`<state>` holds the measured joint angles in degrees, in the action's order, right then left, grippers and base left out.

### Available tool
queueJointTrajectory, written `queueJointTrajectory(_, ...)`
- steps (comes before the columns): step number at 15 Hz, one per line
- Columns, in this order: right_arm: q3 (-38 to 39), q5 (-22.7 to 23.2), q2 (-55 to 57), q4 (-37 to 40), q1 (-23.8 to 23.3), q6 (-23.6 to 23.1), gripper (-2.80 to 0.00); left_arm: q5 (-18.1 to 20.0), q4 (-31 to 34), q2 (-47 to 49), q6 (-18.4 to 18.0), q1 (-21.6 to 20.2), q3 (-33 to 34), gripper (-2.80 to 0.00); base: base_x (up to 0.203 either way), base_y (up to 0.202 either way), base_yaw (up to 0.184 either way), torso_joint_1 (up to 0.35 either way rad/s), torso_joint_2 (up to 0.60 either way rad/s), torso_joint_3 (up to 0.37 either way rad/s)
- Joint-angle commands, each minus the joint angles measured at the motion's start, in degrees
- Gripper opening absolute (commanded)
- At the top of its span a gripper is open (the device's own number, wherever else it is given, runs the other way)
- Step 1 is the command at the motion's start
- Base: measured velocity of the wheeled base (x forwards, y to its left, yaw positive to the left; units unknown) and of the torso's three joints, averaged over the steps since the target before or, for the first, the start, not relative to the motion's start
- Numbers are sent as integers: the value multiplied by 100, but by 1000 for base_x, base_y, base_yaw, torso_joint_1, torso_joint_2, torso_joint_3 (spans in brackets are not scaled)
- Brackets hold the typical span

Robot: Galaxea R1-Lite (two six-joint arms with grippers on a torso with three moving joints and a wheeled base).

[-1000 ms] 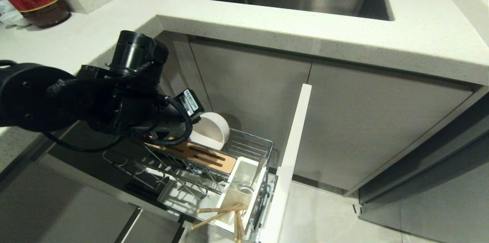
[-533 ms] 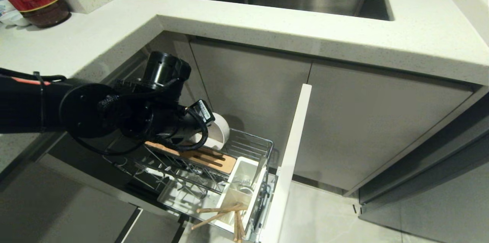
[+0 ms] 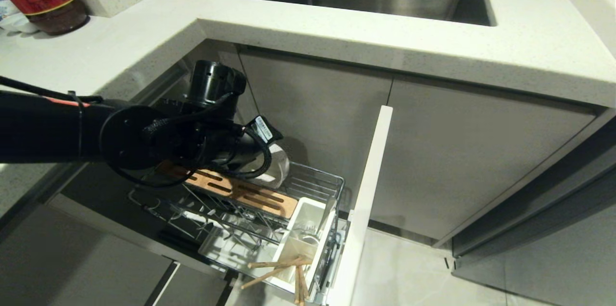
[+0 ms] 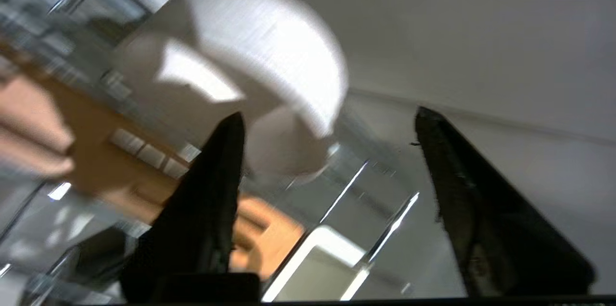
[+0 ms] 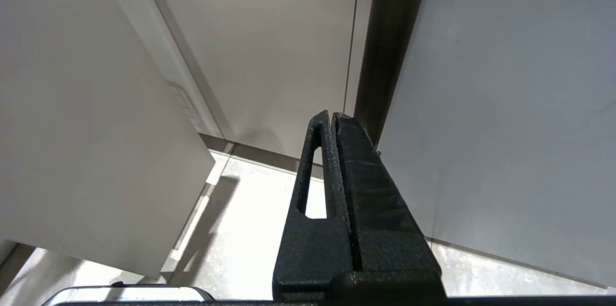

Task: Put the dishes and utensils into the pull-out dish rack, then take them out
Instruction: Take the bowl out of the cupboard

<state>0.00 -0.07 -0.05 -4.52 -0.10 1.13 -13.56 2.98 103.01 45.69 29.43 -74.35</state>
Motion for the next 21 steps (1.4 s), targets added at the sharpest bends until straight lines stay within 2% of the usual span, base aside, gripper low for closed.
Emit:
queueJointTrajectory(1, 151, -2, 5, -5, 1, 1, -280, -7, -91, 327, 28, -3, -172, 0, 0, 0, 0, 0, 0, 0)
queueJointTrajectory(9, 150, 0, 5, -5, 1, 1, -280, -7, -290, 632, 19, -60, -220, 0, 0, 0, 0, 0, 0, 0)
queueJointTrajectory(10, 149, -2, 5, -5, 1, 1, -280, -7, -290, 632, 19, -60, -229, -280, 0, 0, 0, 0, 0, 0)
queueJointTrajectory(21, 157, 0, 5, -5, 1, 1, -280, -24, -288, 406, 19, -16, -202, -280, 0, 0, 0, 0, 0, 0)
